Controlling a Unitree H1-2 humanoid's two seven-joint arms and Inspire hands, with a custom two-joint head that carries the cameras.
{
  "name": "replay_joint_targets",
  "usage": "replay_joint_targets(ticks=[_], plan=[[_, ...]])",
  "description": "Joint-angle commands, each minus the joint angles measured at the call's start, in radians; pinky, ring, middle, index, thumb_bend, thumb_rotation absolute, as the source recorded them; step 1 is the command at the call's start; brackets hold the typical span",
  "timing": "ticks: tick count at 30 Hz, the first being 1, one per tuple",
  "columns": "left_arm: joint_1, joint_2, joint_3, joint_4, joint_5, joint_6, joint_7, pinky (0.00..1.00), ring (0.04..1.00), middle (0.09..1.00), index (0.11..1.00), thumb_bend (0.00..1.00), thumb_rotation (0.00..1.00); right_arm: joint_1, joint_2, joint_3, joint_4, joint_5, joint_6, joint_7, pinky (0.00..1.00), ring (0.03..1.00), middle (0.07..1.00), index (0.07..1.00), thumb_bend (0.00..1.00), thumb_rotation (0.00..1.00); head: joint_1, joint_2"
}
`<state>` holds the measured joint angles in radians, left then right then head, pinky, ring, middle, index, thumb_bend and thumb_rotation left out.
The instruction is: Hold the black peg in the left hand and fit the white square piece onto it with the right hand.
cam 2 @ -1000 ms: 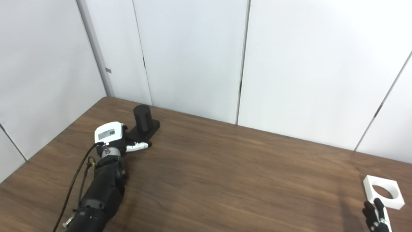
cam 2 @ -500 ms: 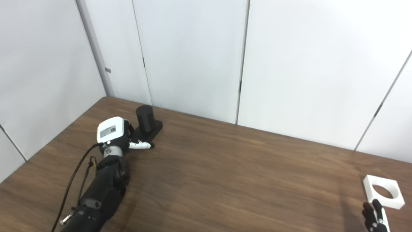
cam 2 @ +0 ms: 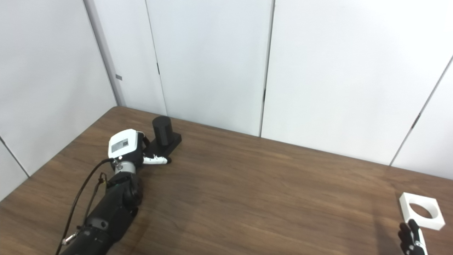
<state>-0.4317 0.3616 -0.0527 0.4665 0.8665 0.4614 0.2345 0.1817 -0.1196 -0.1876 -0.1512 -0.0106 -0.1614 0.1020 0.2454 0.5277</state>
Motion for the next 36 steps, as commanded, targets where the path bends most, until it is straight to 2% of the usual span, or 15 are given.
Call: replay_joint_targets(ticks=[1, 8, 14, 17, 24, 32, 36], plan=[[-0.036, 0.030, -0.002, -0.006, -0.013, -0.002, 0.028, 0.80, 0.816, 0.759, 0.485, 0.52, 0.06, 0.090, 0.008, 0.008, -0.019, 0.009, -0.013, -0.013, 1.00, 0.974, 0.965, 0.993, 0.70, 1.00, 0.000, 0.000], [-0.016, 0.039, 0.001, -0.054, -0.093, -0.014, 0.000, 0.77, 0.830, 0.766, 0.484, 0.52, 0.05, 0.086, 0.013, 0.010, -0.021, 0.001, -0.022, -0.018, 1.00, 0.969, 0.961, 0.989, 0.66, 1.00, -0.011, 0.011], [0.026, 0.047, -0.023, -0.136, -0.102, 0.004, -0.039, 0.70, 0.801, 0.767, 0.489, 0.51, 0.05, 0.086, 0.018, 0.012, -0.025, -0.005, -0.008, -0.026, 1.00, 0.970, 0.952, 0.989, 0.72, 1.00, -0.027, 0.022], [0.063, 0.045, -0.035, -0.195, -0.116, -0.010, -0.050, 0.68, 0.771, 0.728, 0.490, 0.51, 0.05, 0.089, 0.019, 0.016, -0.032, -0.014, -0.007, -0.028, 1.00, 0.968, 0.962, 0.998, 0.72, 1.00, -0.044, 0.029], [0.180, 0.042, -0.092, -0.388, -0.121, -0.048, -0.113, 0.69, 0.775, 0.731, 0.490, 0.51, 0.05, 0.098, 0.033, 0.031, -0.062, -0.032, 0.008, -0.043, 1.00, 0.985, 0.959, 0.998, 0.70, 1.00, -0.086, 0.036], [0.298, 0.048, -0.181, -0.571, -0.080, -0.144, -0.160, 0.67, 0.791, 0.740, 0.488, 0.51, 0.05, 0.111, 0.045, 0.059, -0.128, -0.095, 0.062, -0.076, 1.00, 0.968, 0.955, 0.999, 0.55, 1.00, -0.134, 0.060], [0.351, 0.043, -0.230, -0.655, -0.033, -0.161, -0.203, 0.68, 0.799, 0.759, 0.489, 0.51, 0.06, 0.115, 0.050, 0.072, -0.155, -0.117, 0.082, -0.093, 1.00, 0.966, 0.943, 0.991, 0.52, 1.00, -0.159, 0.082]])
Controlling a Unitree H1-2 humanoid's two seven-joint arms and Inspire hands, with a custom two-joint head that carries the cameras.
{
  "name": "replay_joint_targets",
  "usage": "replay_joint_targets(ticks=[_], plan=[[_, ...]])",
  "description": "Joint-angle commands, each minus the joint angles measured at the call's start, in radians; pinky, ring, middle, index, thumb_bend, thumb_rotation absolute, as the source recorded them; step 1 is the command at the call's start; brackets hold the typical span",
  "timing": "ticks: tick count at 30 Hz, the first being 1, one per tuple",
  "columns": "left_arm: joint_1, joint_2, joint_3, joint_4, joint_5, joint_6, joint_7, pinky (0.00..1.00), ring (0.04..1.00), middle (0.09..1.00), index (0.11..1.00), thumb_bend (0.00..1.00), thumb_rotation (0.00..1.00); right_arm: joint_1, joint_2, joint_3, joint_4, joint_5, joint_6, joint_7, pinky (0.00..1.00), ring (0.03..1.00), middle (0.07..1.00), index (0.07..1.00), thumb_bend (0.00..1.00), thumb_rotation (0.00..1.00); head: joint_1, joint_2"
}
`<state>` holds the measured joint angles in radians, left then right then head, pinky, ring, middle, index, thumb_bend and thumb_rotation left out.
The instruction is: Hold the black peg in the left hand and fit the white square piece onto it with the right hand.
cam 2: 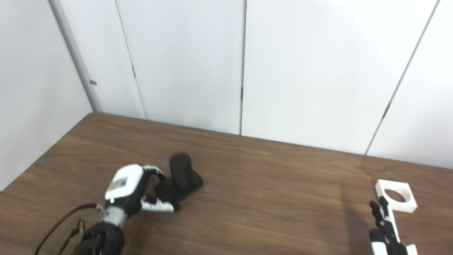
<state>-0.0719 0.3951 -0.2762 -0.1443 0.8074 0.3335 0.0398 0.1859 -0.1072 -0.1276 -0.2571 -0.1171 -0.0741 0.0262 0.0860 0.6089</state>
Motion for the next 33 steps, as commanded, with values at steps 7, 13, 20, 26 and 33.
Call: replay_joint_targets(ticks=[7, 13, 20, 26, 33], plan=[[0.054, -0.008, -0.054, -0.126, 0.057, -0.130, -0.027, 0.67, 0.796, 0.767, 0.489, 0.51, 0.05, 0.113, 0.045, 0.036, -0.090, -0.028, 0.038, -0.030, 1.00, 0.956, 0.934, 0.985, 0.52, 1.00, -0.050, 0.064], [0.093, -0.010, -0.097, -0.142, 0.032, -0.255, -0.060, 0.67, 0.781, 0.760, 0.489, 0.51, 0.04, 0.109, 0.057, 0.060, -0.118, -0.024, 0.082, -0.040, 1.00, 0.953, 0.935, 0.982, 0.53, 1.00, -0.117, 0.117], [0.127, -0.012, -0.130, -0.132, 0.031, -0.344, -0.096, 0.64, 0.757, 0.748, 0.488, 0.51, 0.04, 0.100, 0.069, 0.099, -0.166, -0.053, 0.156, -0.064, 1.00, 0.966, 0.934, 0.980, 0.53, 1.00, -0.191, 0.173], [0.150, -0.022, -0.145, -0.122, 0.033, -0.394, -0.093, 0.65, 0.757, 0.745, 0.489, 0.51, 0.04, 0.093, 0.075, 0.123, -0.200, -0.057, 0.208, -0.076, 1.00, 0.983, 0.937, 0.987, 0.53, 1.00, -0.230, 0.206], [0.161, -0.038, -0.164, -0.101, 0.017, -0.466, -0.076, 0.64, 0.752, 0.742, 0.488, 0.51, 0.04, 0.090, 0.080, 0.146, -0.230, -0.070, 0.260, -0.096, 1.00, 0.982, 0.931, 0.982, 0.55, 1.00, -0.254, 0.218]])
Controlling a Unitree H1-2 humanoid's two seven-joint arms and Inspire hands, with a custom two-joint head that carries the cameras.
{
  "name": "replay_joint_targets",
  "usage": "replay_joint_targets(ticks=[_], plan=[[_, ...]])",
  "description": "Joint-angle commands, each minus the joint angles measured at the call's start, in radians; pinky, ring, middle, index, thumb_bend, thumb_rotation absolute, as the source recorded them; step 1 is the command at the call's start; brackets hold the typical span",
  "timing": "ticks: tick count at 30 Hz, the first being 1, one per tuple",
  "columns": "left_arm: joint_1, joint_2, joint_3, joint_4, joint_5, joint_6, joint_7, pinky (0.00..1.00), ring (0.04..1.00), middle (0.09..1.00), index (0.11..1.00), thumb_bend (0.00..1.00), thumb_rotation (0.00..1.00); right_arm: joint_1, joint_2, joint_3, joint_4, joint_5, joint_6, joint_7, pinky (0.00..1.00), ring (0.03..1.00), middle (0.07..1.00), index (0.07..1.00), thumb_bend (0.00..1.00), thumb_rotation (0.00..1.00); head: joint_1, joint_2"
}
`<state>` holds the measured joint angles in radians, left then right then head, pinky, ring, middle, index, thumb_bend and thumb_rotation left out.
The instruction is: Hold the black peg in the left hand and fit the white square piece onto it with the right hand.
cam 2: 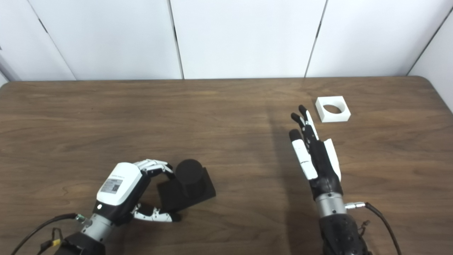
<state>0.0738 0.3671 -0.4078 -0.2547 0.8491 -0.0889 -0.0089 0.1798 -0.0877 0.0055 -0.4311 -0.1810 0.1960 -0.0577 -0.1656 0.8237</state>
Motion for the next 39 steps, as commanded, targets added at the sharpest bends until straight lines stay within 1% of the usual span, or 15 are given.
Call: replay_joint_targets(ticks=[1, 4, 9, 12, 17, 20, 23, 26, 30, 32, 34, 35, 37, 38, 39], plan=[[0.017, -0.013, -0.035, 0.011, -0.023, -0.048, -0.030, 0.64, 0.753, 0.742, 0.488, 0.51, 0.04, 0.097, 0.058, 0.017, -0.060, -0.009, -0.005, -0.013, 1.00, 0.983, 0.931, 0.981, 0.55, 1.00, -0.005, 0.003], [0.021, -0.020, -0.045, 0.015, -0.020, -0.057, -0.038, 0.67, 0.766, 0.753, 0.489, 0.51, 0.04, 0.096, 0.053, 0.022, -0.063, -0.013, -0.002, -0.018, 1.00, 0.986, 0.931, 0.984, 0.55, 1.00, -0.011, 0.004], [0.032, -0.034, -0.059, 0.032, -0.031, -0.082, -0.035, 0.64, 0.756, 0.749, 0.488, 0.51, 0.04, 0.099, 0.053, 0.025, -0.072, -0.013, 0.016, -0.023, 1.00, 0.982, 0.930, 0.980, 0.57, 1.00, -0.037, 0.000], [0.034, -0.036, -0.062, 0.038, -0.032, -0.088, -0.038, 0.66, 0.757, 0.749, 0.488, 0.51, 0.04, 0.103, 0.049, 0.029, -0.070, -0.019, 0.012, -0.026, 1.00, 0.976, 0.932, 0.981, 0.57, 1.00, -0.053, -0.008], [0.033, -0.040, -0.063, 0.048, -0.029, -0.094, -0.043, 0.65, 0.756, 0.751, 0.488, 0.51, 0.04, 0.104, 0.049, 0.021, -0.062, 0.017, -0.002, -0.025, 1.00, 0.988, 0.937, 0.983, 0.56, 1.00, -0.077, -0.016], [0.033, -0.042, -0.062, 0.056, -0.032, -0.097, -0.046, 0.66, 0.764, 0.754, 0.488, 0.51, 0.04, 0.095, 0.037, 0.010, -0.058, 0.018, -0.030, -0.032, 1.00, 0.982, 0.938, 0.989, 0.52, 1.00, -0.085, -0.022], [0.032, -0.041, -0.064, 0.057, -0.029, -0.090, -0.062, 0.66, 0.768, 0.756, 0.489, 0.51, 0.04, 0.080, 0.025, -0.010, -0.075, 0.014, -0.013, -0.032, 1.00, 0.986, 0.937, 0.988, 0.52, 1.00, -0.117, -0.038], [0.032, -0.040, -0.065, 0.060, -0.032, -0.090, -0.065, 0.67, 0.766, 0.754, 0.489, 0.51, 0.04, 0.066, 0.001, -0.040, -0.089, 0.043, -0.003, -0.018, 1.00, 0.990, 0.946, 0.993, 0.51, 1.00, -0.151, -0.054], [0.029, -0.039, -0.067, 0.079, -0.029, -0.107, -0.048, 0.68, 0.758, 0.744, 0.488, 0.51, 0.04, 0.043, -0.028, -0.106, -0.117, 0.084, 0.043, -0.006, 1.00, 0.996, 0.954, 0.976, 0.51, 0.91, -0.201, -0.083], [0.029, -0.038, -0.066, 0.087, -0.034, -0.116, -0.044, 0.65, 0.749, 0.740, 0.487, 0.51, 0.04, 0.025, -0.060, -0.140, -0.120, 0.070, 0.064, 0.000, 1.00, 0.990, 0.949, 0.964, 0.52, 0.83, -0.212, -0.091], [0.030, -0.036, -0.066, 0.085, -0.035, -0.111, -0.052, 0.65, 0.751, 0.743, 0.488, 0.51, 0.04, 0.002, -0.096, -0.166, -0.112, 0.028, 0.080, 0.006, 1.00, 0.969, 0.936, 0.950, 0.54, 0.79, -0.222, -0.109], [0.031, -0.036, -0.066, 0.083, -0.034, -0.108, -0.057, 0.65, 0.754, 0.744, 0.488, 0.51, 0.04, -0.008, -0.109, -0.176, -0.108, 0.009, 0.087, 0.011, 1.00, 0.963, 0.930, 0.944, 0.55, 0.77, -0.222, -0.109], [0.033, -0.035, -0.066, 0.083, -0.034, -0.107, -0.059, 0.65, 0.755, 0.745, 0.488, 0.51, 0.04, -0.029, -0.125, -0.194, -0.104, -0.008, 0.104, 0.020, 1.00, 0.960, 0.924, 0.936, 0.56, 0.73, -0.229, -0.132], [0.033, -0.034, -0.066, 0.083, -0.035, -0.108, -0.059, 0.66, 0.755, 0.743, 0.488, 0.51, 0.04, -0.041, -0.135, -0.200, -0.105, -0.006, 0.117, 0.024, 1.00, 0.959, 0.923, 0.932, 0.56, 0.69, -0.229, -0.132], [0.034, -0.033, -0.067, 0.084, -0.036, -0.110, -0.058, 0.66, 0.753, 0.741, 0.488, 0.51, 0.04, -0.051, -0.144, -0.203, -0.106, -0.002, 0.129, 0.027, 1.00, 0.955, 0.921, 0.929, 0.56, 0.65, -0.233, -0.143]])
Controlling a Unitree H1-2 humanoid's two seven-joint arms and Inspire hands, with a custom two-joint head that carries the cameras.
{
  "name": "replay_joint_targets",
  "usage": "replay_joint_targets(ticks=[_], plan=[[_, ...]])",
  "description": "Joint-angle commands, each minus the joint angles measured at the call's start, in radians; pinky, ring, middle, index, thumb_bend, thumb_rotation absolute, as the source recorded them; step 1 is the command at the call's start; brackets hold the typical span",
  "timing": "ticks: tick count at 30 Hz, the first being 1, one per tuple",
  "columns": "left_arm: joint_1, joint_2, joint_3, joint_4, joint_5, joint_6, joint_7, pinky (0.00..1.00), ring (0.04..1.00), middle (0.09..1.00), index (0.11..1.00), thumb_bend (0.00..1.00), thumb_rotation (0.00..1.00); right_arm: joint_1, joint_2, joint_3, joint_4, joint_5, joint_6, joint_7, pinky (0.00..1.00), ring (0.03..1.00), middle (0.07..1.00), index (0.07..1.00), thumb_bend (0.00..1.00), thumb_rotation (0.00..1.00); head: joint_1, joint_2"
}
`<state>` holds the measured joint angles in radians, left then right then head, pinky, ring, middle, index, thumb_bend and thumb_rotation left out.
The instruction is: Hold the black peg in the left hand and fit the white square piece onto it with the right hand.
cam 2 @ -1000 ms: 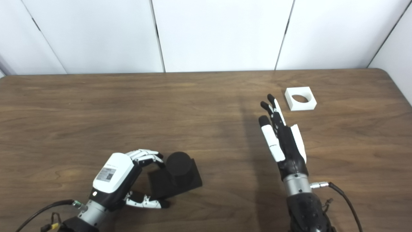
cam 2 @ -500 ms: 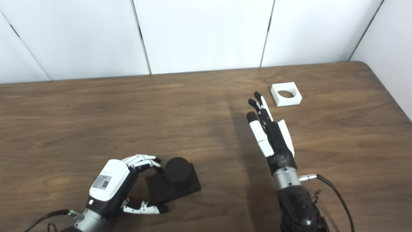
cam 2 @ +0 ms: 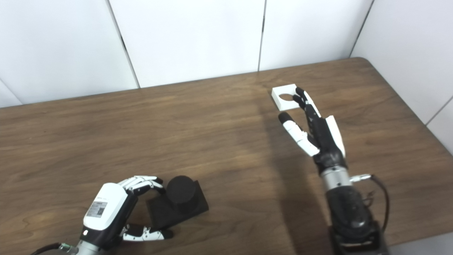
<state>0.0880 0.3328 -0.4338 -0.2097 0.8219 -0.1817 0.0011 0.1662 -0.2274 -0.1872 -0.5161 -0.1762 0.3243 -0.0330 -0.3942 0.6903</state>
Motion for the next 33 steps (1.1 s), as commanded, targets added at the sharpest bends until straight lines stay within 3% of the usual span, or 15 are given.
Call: replay_joint_targets(ticks=[1, 7, 13, 20, 24, 33], plan=[[0.020, 0.004, -0.041, 0.043, -0.010, -0.023, -0.065, 0.66, 0.752, 0.740, 0.488, 0.51, 0.04, -0.047, -0.014, -0.012, -0.021, 0.001, 0.011, 0.008, 0.99, 0.952, 0.920, 0.928, 0.57, 0.60, -0.009, -0.018], [0.021, 0.007, -0.032, 0.059, -0.005, -0.034, -0.045, 0.68, 0.749, 0.735, 0.487, 0.51, 0.04, -0.122, -0.094, 0.020, -0.015, -0.072, 0.063, 0.046, 0.99, 0.954, 0.930, 0.934, 0.65, 0.40, -0.030, -0.047], [0.021, 0.004, -0.026, 0.080, -0.015, -0.058, -0.030, 0.68, 0.758, 0.741, 0.488, 0.51, 0.04, -0.231, -0.239, 0.072, 0.030, -0.202, 0.129, 0.127, 0.99, 0.987, 0.964, 0.969, 0.86, 0.27, -0.046, -0.081], [0.027, 0.003, -0.031, 0.082, -0.010, -0.063, -0.024, 0.68, 0.759, 0.743, 0.487, 0.51, 0.04, -0.348, -0.342, 0.083, 0.122, -0.292, 0.145, 0.282, 0.97, 1.000, 1.000, 0.982, 0.96, 0.22, -0.045, -0.095], [0.034, 0.004, -0.034, 0.080, -0.002, -0.067, -0.018, 0.70, 0.758, 0.744, 0.487, 0.51, 0.04, -0.425, -0.398, 0.126, 0.203, -0.386, 0.145, 0.358, 0.93, 1.000, 1.000, 0.983, 0.99, 0.24, -0.044, -0.105], [0.042, -0.002, -0.040, 0.078, 0.019, -0.065, -0.005, 0.71, 0.753, 0.740, 0.487, 0.51, 0.04, -0.573, -0.489, 0.238, 0.352, -0.499, 0.145, 0.499, 1.00, 1.000, 1.000, 0.985, 0.97, 0.20, -0.043, -0.121]])
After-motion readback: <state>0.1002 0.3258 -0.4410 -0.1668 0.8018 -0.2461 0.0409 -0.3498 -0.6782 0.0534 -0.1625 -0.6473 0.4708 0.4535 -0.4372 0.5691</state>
